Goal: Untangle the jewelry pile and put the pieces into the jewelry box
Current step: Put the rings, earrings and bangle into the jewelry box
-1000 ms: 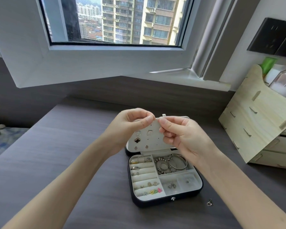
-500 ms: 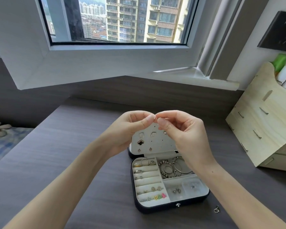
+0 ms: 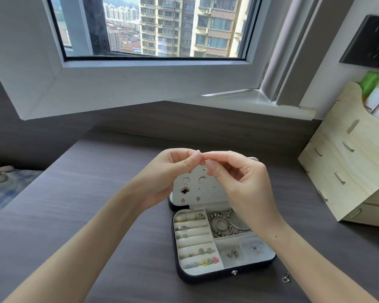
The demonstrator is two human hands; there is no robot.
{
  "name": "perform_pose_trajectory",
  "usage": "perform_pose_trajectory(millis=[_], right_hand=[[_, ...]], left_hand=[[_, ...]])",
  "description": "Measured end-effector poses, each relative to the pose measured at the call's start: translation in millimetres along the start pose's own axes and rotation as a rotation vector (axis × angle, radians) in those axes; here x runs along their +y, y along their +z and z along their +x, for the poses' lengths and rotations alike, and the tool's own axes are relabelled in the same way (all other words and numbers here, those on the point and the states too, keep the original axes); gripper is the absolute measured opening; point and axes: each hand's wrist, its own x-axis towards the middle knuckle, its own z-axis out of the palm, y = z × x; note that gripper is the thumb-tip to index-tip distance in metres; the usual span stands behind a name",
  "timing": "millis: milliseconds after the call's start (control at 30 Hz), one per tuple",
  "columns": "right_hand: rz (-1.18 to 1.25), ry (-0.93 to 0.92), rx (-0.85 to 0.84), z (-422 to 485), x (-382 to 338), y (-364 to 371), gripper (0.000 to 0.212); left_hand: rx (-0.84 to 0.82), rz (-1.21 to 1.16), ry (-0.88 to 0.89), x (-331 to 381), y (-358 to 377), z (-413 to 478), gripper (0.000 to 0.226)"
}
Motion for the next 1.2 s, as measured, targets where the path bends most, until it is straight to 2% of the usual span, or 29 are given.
perform_pose_trajectory(millis=[267, 467, 667, 833, 1200], right_hand=[[0.118, 0.057, -0.008, 2, -5, -3, 0.014], [0.067, 0.044, 0.021, 3, 0, -1, 0.013], [-0.038, -0.036, 0.001, 1, 5, 0, 0.019], [-0.022, -0.003, -0.016, 3, 7, -2, 0.019], [-0.058, 0.004, -0.062, 7, 7, -3, 0.022]], left_hand=[[-0.057, -0.048, -0.017, 5, 2, -3, 0.024], [-0.017, -0.021, 0.008, 4, 4, -3, 0.023], [0.058, 0.04, 0.014, 4, 8, -2, 0.036], [0.088, 0.031, 0.004, 6, 9, -2, 0.029], [0.079, -0.007, 0.0, 6, 8, -1, 0.028]])
